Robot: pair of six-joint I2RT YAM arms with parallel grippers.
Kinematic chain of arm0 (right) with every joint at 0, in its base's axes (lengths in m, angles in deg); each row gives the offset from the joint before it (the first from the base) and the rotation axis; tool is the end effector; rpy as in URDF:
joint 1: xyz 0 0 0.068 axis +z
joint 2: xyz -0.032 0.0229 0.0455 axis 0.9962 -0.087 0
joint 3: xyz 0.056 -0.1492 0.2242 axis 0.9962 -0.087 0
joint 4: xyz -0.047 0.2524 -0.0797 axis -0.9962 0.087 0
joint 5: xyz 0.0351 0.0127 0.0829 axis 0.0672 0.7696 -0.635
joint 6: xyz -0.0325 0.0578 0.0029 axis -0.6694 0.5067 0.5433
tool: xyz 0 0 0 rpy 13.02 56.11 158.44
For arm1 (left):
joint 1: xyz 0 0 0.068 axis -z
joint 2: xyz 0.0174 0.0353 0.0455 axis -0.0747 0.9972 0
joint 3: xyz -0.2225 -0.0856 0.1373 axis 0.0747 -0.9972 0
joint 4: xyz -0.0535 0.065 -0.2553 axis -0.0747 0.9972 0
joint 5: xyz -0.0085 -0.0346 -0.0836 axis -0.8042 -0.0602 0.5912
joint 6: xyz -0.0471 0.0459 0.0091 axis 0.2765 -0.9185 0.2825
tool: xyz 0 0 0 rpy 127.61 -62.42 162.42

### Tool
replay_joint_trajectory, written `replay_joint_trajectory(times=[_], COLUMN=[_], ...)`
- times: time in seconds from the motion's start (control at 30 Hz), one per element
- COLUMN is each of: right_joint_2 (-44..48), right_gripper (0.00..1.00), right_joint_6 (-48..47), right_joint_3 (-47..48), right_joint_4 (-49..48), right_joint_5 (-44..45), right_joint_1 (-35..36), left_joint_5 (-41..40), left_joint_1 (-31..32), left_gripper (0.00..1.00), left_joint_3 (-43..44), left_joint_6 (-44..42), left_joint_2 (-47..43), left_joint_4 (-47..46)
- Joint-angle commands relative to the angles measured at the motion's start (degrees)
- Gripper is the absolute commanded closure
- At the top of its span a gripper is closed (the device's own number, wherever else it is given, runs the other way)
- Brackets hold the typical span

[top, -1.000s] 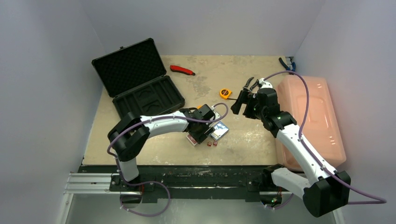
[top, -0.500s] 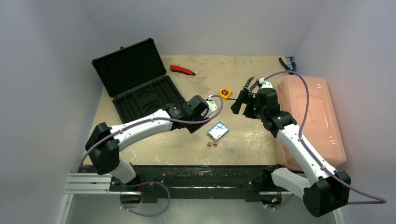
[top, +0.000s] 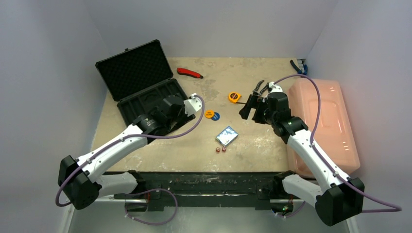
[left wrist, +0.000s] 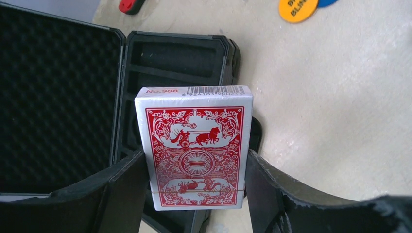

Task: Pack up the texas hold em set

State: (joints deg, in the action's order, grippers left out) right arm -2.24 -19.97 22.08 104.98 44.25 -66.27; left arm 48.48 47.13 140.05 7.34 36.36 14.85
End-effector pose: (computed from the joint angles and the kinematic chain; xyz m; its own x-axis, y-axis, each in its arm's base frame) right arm 0.2356 0.0810 0.2803 -0.6328 0.3051 -0.7116 -0.0277 0.9096 0.4146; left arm 0.2144 -0.1730 0.2980 -0.2520 0.7135 -0.6538 0.5623 0.6578 0.5011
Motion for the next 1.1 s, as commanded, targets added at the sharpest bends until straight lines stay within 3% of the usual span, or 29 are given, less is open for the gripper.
replay_joint_trajectory(times=[0.0,0.2,0.33,0.6,1.07], right_joint_2=[1.01,1.04,1.71,1.89,1.91], right_gripper=[0.01,0.01,0.01,0.01,0.01], right_joint_6=[-1.12,-1.55,-1.46,-1.46,-1.54], right_joint_3=[-0.51,-0.26,-0.72,-1.37,-1.89], right_joint_4=[-1.90,-1.50,-1.76,-1.81,-2.06], right_joint_5=[-0.78,-1.04,-1.22,-1.38,-2.24], right_joint_1=[0.22,0.16,0.17,0.19,0.24], left_joint_5=[2.54,7.16,12.28,18.16,18.38], left_joint_1=[-3.49,-11.30,-17.06,-25.29,-35.11], left_gripper=[1.00,1.00,1.00,1.00,1.00], left_joint_3=[-0.10,2.32,7.47,11.70,21.67], left_joint_6=[-8.63,-12.71,-14.90,-19.06,-24.19], left_joint_2=[0.61,1.74,5.63,12.98,29.95], left_joint_4=[-3.13,-1.73,2.11,0.91,-0.57])
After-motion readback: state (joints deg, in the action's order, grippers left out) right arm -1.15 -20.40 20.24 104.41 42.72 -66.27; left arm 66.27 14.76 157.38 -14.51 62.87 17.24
